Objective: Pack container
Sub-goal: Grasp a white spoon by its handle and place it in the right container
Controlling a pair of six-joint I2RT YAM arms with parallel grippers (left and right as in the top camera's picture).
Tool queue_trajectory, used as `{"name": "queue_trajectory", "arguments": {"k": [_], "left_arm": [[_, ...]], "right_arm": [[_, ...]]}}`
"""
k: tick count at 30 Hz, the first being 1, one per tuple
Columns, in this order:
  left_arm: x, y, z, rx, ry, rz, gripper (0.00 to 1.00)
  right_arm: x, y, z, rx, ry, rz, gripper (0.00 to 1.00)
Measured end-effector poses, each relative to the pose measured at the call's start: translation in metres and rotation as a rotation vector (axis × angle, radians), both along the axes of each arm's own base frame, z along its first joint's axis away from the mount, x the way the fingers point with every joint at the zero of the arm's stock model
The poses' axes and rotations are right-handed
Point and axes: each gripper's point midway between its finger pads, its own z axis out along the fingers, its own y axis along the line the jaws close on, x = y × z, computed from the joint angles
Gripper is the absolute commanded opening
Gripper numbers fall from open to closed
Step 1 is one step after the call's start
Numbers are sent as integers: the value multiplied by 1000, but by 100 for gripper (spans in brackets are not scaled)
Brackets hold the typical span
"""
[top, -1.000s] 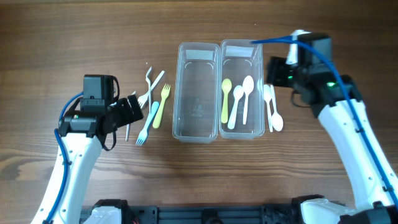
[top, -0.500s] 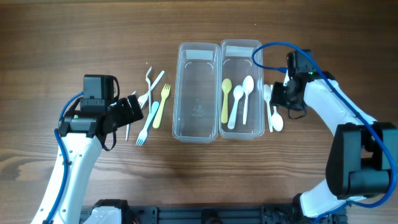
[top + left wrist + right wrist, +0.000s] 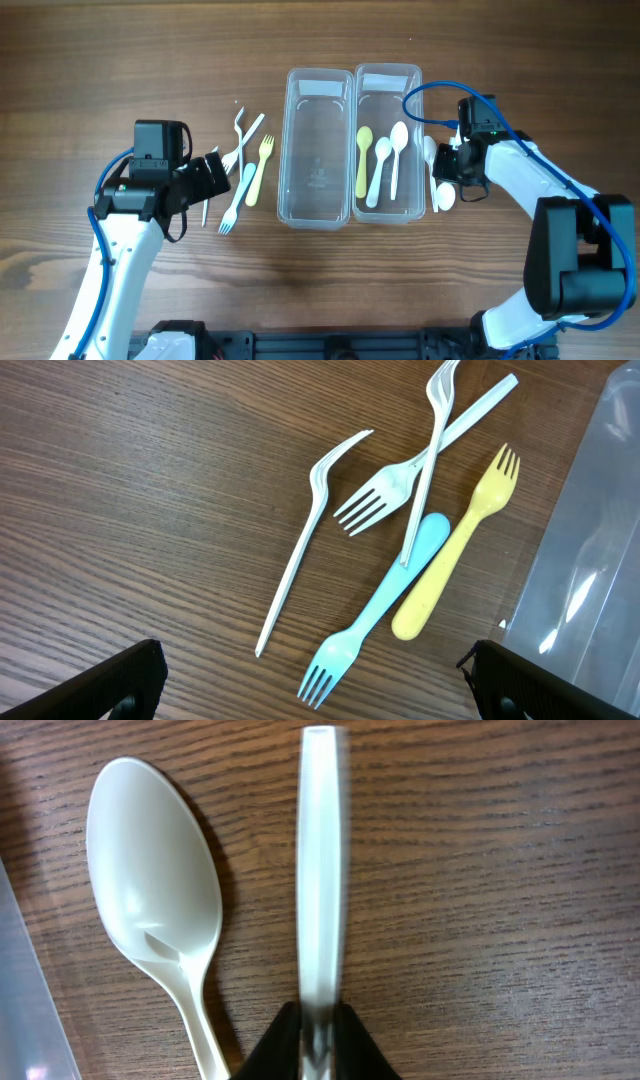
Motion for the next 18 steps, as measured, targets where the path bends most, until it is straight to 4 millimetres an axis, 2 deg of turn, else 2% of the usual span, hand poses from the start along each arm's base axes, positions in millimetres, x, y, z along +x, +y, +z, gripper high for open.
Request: {"name": "queue_trajectory", "arguments": {"k": [7, 8, 9, 11, 14, 15, 16, 18], "left_arm": [[0, 0, 0, 0, 0, 0, 100], [0, 0, 0, 0, 0, 0, 100], [0, 0, 0, 0, 0, 0, 100], [0, 0, 0, 0, 0, 0, 100], [0, 0, 0, 0, 0, 0, 100], [0, 0, 0, 0, 0, 0, 100], [0, 0, 0, 0, 0, 0, 100], [0, 0, 0, 0, 0, 0, 100]], "right_arm": [[-7, 0, 5, 1, 45, -11, 4], [-6, 0, 15, 4, 29, -11, 5], [3, 4, 44, 26, -54, -6, 4], [13, 12, 82, 77, -168, 6, 4], [11, 45, 176, 264, -413, 63, 4], [9, 53, 180, 289, -417, 71, 4], [7, 69, 179, 319, -407, 100, 4], [1, 102, 162, 360, -369, 168, 4]]}}
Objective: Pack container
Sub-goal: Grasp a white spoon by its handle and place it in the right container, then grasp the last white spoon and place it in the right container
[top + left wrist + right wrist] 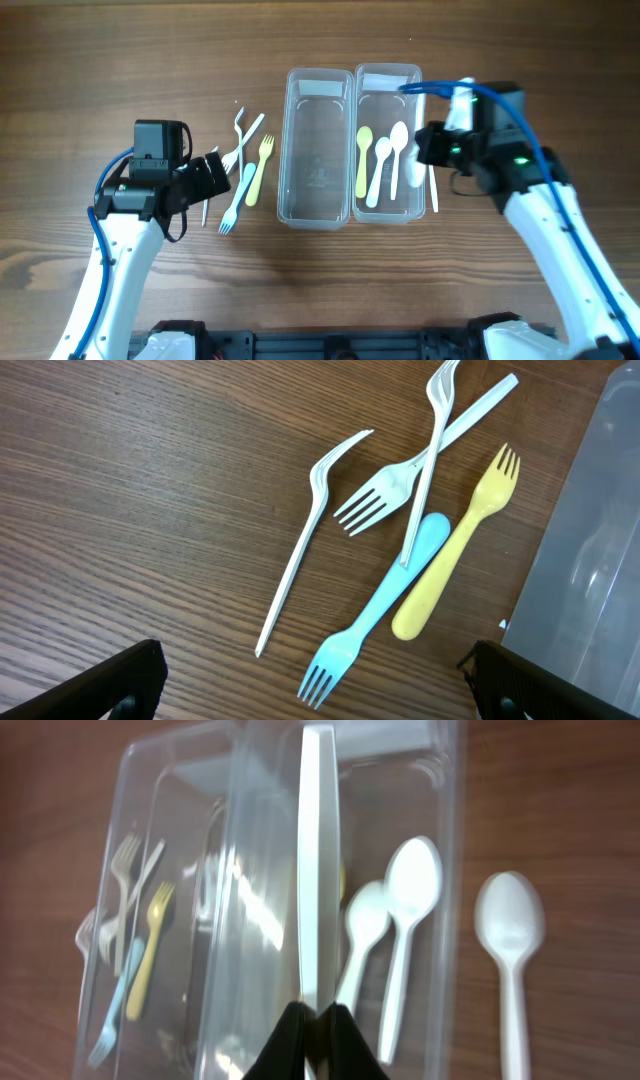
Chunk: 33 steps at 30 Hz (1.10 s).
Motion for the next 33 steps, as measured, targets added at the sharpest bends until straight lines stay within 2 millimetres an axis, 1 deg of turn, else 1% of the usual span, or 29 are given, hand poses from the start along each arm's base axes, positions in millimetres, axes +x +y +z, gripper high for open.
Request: {"name": "queue_trajectory", "arguments": {"k": [1, 2, 4, 5, 6, 7, 10, 11, 12, 13, 14, 15, 16, 18, 20, 21, 22, 23, 24, 25, 26, 29, 31, 33], "left_arm": [[0, 0, 0, 0, 0, 0, 100], [0, 0, 0, 0, 0, 0, 100], [0, 0, 0, 0, 0, 0, 100], [0, 0, 0, 0, 0, 0, 100], [0, 0, 0, 0, 0, 0, 100], [0, 0, 0, 0, 0, 0, 100], [0, 0, 0, 0, 0, -1, 100], [0, 0, 0, 0, 0, 0, 100], [0, 0, 0, 0, 0, 0, 100], [0, 0, 0, 0, 0, 0, 100], [0, 0, 0, 0, 0, 0, 100], [0, 0, 0, 0, 0, 0, 100], [0, 0, 0, 0, 0, 0, 100], [0, 0, 0, 0, 0, 0, 100], [0, 0, 0, 0, 0, -1, 100], [0, 0, 0, 0, 0, 0, 100], [0, 0, 0, 0, 0, 0, 100], [0, 0, 0, 0, 0, 0, 100], [0, 0, 0, 0, 0, 0, 100], [0, 0, 0, 0, 0, 0, 100], [0, 0, 0, 0, 0, 0, 100], [0, 0, 0, 0, 0, 0, 100], [0, 0, 0, 0, 0, 0, 100], [0, 0, 0, 0, 0, 0, 100]], "right_arm": [[-1, 9, -9, 4, 13, 16, 4], [-3, 21, -28, 1, 56, 36, 5], [-6, 29, -54, -8, 116, 49, 21], [-5, 32, -65, -13, 136, 51, 36], [-3, 34, -69, -20, 134, 64, 42], [-2, 34, -69, -27, 127, 75, 46], [-8, 32, -68, -59, 137, 111, 50], [-8, 31, -60, -69, 126, 124, 55], [-4, 31, -46, -70, 84, 130, 56], [0, 27, -34, -72, 47, 119, 57], [4, 19, -22, -75, 10, 95, 57], [9, 2, -9, -87, -25, 42, 57], [12, -14, -3, -103, -36, -8, 56], [14, -49, -7, -153, -9, -111, 56], [16, -82, -23, -202, 48, -215, 53], [17, -94, -34, -218, 86, -258, 52], [17, -100, -49, -232, 131, -272, 51], [17, -101, -59, -238, 160, -275, 50], [16, -101, -72, -246, 199, -275, 47], [14, -101, -85, -251, 238, -270, 41], [12, -101, -96, -253, 272, -267, 38], [3, -93, -130, -242, 379, -218, 40], [-1, -91, -145, -238, 426, -204, 40], [-4, -89, -152, -243, 442, -173, 40]]}}
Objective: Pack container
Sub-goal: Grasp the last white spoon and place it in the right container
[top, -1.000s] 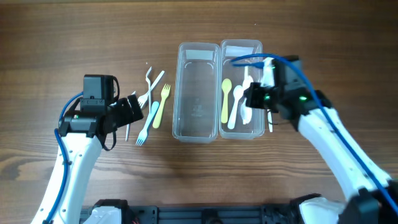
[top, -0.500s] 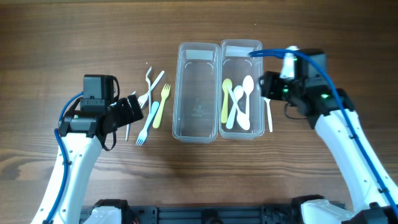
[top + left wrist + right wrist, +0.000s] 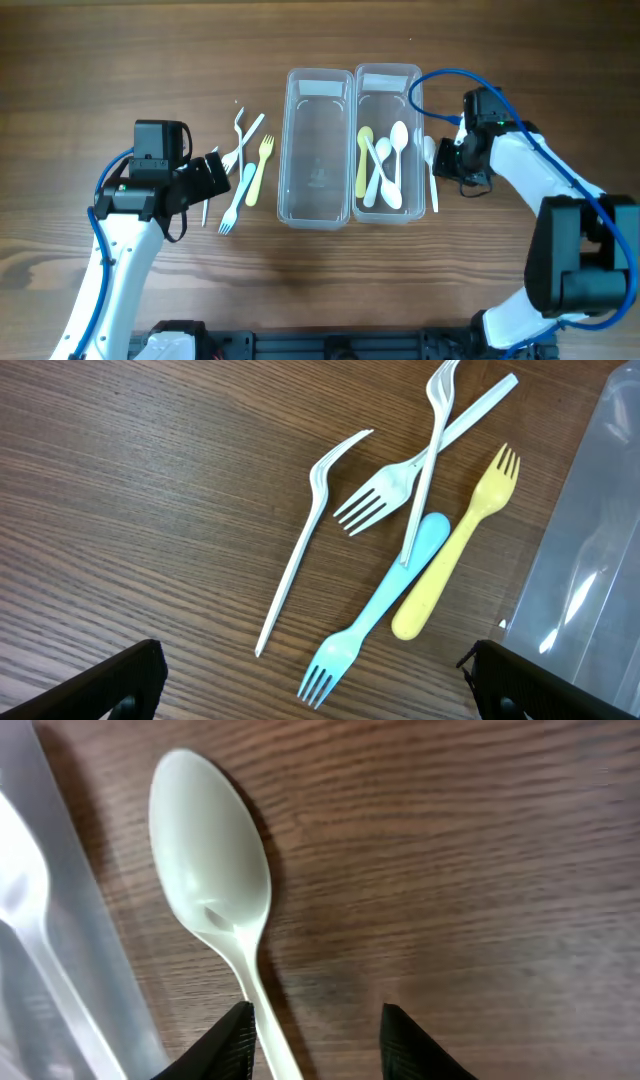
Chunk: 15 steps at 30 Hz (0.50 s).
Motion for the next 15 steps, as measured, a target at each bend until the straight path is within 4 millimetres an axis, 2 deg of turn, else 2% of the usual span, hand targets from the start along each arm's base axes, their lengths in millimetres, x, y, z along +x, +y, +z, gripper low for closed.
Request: {"name": "queue_trajectory", "arguments": {"k": [5, 7, 10, 15], "left_arm": [[0, 0, 0, 0, 0, -1, 100], [0, 0, 0, 0, 0, 0, 100], [0, 0, 0, 0, 0, 0, 100], [0, 0, 0, 0, 0, 0, 100]], "right_arm": [[-4, 12, -8, 2, 20, 84, 42], [-5, 16, -9, -1, 22, 110, 39], [-5, 17, -9, -4, 21, 124, 26], [1, 14, -13, -19, -15, 124, 25]]}}
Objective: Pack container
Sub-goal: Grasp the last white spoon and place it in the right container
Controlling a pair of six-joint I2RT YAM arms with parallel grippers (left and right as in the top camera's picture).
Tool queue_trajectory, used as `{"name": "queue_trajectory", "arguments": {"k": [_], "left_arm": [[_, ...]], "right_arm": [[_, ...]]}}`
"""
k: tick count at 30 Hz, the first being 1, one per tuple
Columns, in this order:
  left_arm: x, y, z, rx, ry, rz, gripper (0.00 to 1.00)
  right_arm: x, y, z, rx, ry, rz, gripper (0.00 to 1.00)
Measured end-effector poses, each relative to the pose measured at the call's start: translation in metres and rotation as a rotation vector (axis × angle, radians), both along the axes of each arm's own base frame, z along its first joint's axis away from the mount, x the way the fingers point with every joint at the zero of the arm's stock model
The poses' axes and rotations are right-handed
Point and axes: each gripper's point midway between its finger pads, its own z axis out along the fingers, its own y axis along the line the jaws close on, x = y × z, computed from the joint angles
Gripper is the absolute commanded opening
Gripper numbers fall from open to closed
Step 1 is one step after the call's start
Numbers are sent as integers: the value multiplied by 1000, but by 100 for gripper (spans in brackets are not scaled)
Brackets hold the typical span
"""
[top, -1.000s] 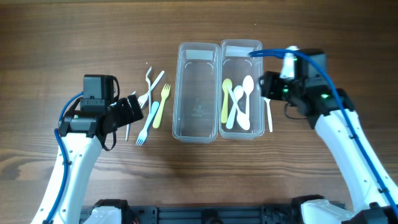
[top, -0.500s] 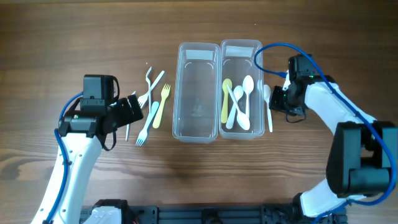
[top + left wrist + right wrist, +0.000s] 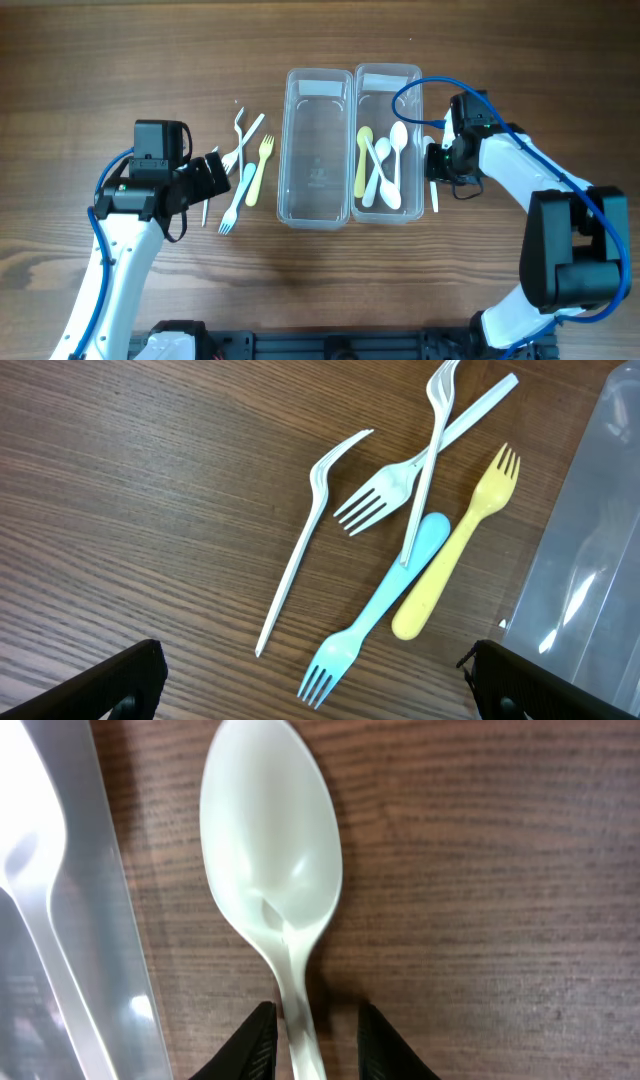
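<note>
Two clear containers stand side by side: the left one (image 3: 320, 145) holds nothing, the right one (image 3: 388, 80) holds a yellow spoon (image 3: 363, 160) and several white spoons (image 3: 392, 165). One white spoon (image 3: 270, 830) lies on the table just right of that container. My right gripper (image 3: 315, 1042) is open, its fingers astride the spoon's handle, with a gap still showing on the right side. The left gripper (image 3: 315, 690) hangs wide open above the forks, nothing in it.
Left of the containers lie several forks: white ones (image 3: 310, 530), a blue one (image 3: 375, 610) and a yellow one (image 3: 455, 550), partly crossing. The right container's clear wall (image 3: 90, 920) stands close beside the lone spoon. Blue cables loop over the right arm (image 3: 520, 175).
My right gripper has shifted onto the lone white spoon, so the handle now runs between its fingers, and the fingers stand closer together. The left arm has not moved.
First my right gripper was shut on a white spoon's handle on the table beside another spoon. Then it held that spoon over the right container. Later that spoon lay in the container and the gripper was open by the last spoon, which it now straddles.
</note>
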Motion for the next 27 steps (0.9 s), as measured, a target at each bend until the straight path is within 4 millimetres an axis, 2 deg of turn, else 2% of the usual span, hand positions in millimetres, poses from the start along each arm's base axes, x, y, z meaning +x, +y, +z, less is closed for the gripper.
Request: {"name": "queue_trajectory", "arguments": {"k": [3, 6, 8, 9, 13, 18, 20, 22, 23, 24, 27], "left_arm": [[0, 0, 0, 0, 0, 0, 100], [0, 0, 0, 0, 0, -1, 100], [0, 0, 0, 0, 0, 0, 100], [0, 0, 0, 0, 0, 0, 100], [0, 0, 0, 0, 0, 0, 100], [0, 0, 0, 0, 0, 0, 100], [0, 0, 0, 0, 0, 0, 100], [0, 0, 0, 0, 0, 0, 100], [0, 0, 0, 0, 0, 0, 100], [0, 0, 0, 0, 0, 0, 100], [0, 0, 0, 0, -1, 0, 100]], "right_arm": [[0, -2, -1, -15, -8, -13, 18], [2, -6, -2, -38, -12, -52, 24], [2, -11, -2, -73, -16, -85, 24], [3, -13, -2, -90, -17, -96, 17], [2, -22, -2, -131, -17, -134, 5], [2, -24, -2, -137, -15, -161, 4], [-4, -26, 0, -149, 9, -173, 4], [-21, -29, 4, -156, 75, -186, 4], [-23, -26, 22, -128, 57, -186, 4], [-15, -22, 44, -96, -5, -186, 4], [10, -4, 136, 30, -270, -165, 4]]}}
